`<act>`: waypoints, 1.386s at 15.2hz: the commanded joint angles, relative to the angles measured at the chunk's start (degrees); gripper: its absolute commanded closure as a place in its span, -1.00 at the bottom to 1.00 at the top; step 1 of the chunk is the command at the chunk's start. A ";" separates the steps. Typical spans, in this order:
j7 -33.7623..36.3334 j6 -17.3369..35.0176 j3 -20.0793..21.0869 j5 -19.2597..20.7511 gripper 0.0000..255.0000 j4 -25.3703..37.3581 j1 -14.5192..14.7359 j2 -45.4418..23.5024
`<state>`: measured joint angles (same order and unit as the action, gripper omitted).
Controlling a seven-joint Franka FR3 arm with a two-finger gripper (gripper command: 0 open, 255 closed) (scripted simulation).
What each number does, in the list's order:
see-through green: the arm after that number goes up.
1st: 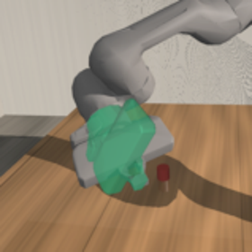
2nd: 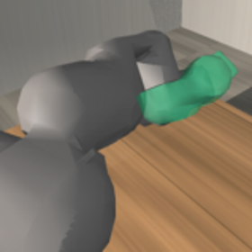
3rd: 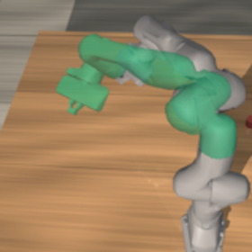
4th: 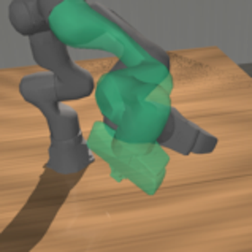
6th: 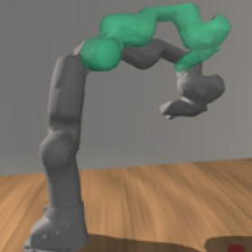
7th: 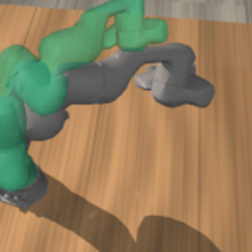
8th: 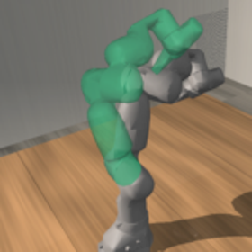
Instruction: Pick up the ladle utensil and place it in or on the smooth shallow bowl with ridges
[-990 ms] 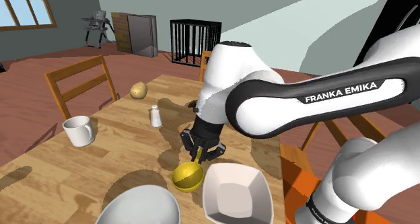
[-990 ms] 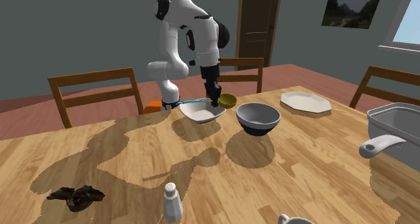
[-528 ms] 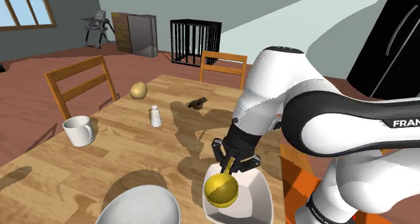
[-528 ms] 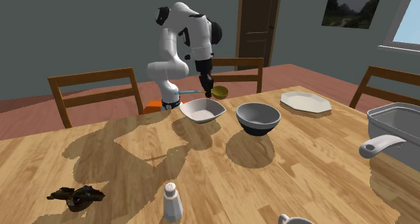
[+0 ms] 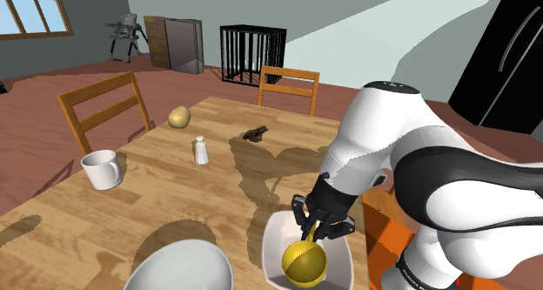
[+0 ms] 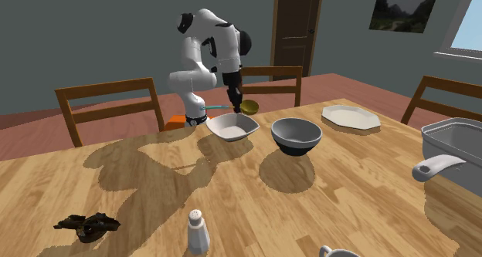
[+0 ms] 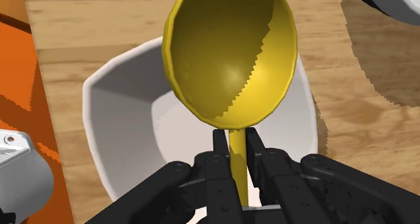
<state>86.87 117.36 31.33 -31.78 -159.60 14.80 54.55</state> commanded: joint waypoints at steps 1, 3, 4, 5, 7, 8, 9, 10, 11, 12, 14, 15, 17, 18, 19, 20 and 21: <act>-0.19 1.78 0.79 -0.84 1.00 -1.27 0.31 -0.51; -0.41 3.55 1.57 -1.68 1.00 -2.43 0.58 -1.16; -0.53 4.47 1.97 -2.11 1.00 -2.99 0.72 -1.53; -0.64 5.39 2.38 -2.54 1.00 -3.54 0.85 -1.93; -0.89 7.31 3.20 -3.43 1.00 -4.60 1.11 -2.83; -1.00 8.30 3.61 -3.87 1.00 -5.11 1.25 -3.34; -1.12 9.31 4.02 -4.32 1.00 -5.60 1.39 -3.88; -1.10 9.32 3.99 -4.30 1.00 -5.60 1.41 -3.89; -1.08 9.33 3.97 -4.27 1.00 -5.61 1.44 -3.90; -1.07 9.35 3.94 -4.24 1.00 -5.61 1.46 -3.91; -1.03 9.37 3.90 -4.19 1.00 -5.61 1.51 -3.94; -1.01 9.39 3.88 -4.17 1.00 -5.62 1.54 -3.95; -0.97 9.41 3.83 -4.12 1.00 -5.62 1.58 -3.98; -1.01 9.50 3.85 -4.14 -1.00 -5.63 1.55 -4.07; -1.06 9.60 3.85 -4.17 -1.00 -5.69 1.55 -4.11; -1.07 9.46 3.78 -4.11 -1.00 -5.67 1.54 -4.00; -1.04 9.48 3.80 -4.13 -1.00 -5.67 1.56 -4.01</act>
<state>85.82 126.87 35.13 -35.90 -165.27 16.33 50.53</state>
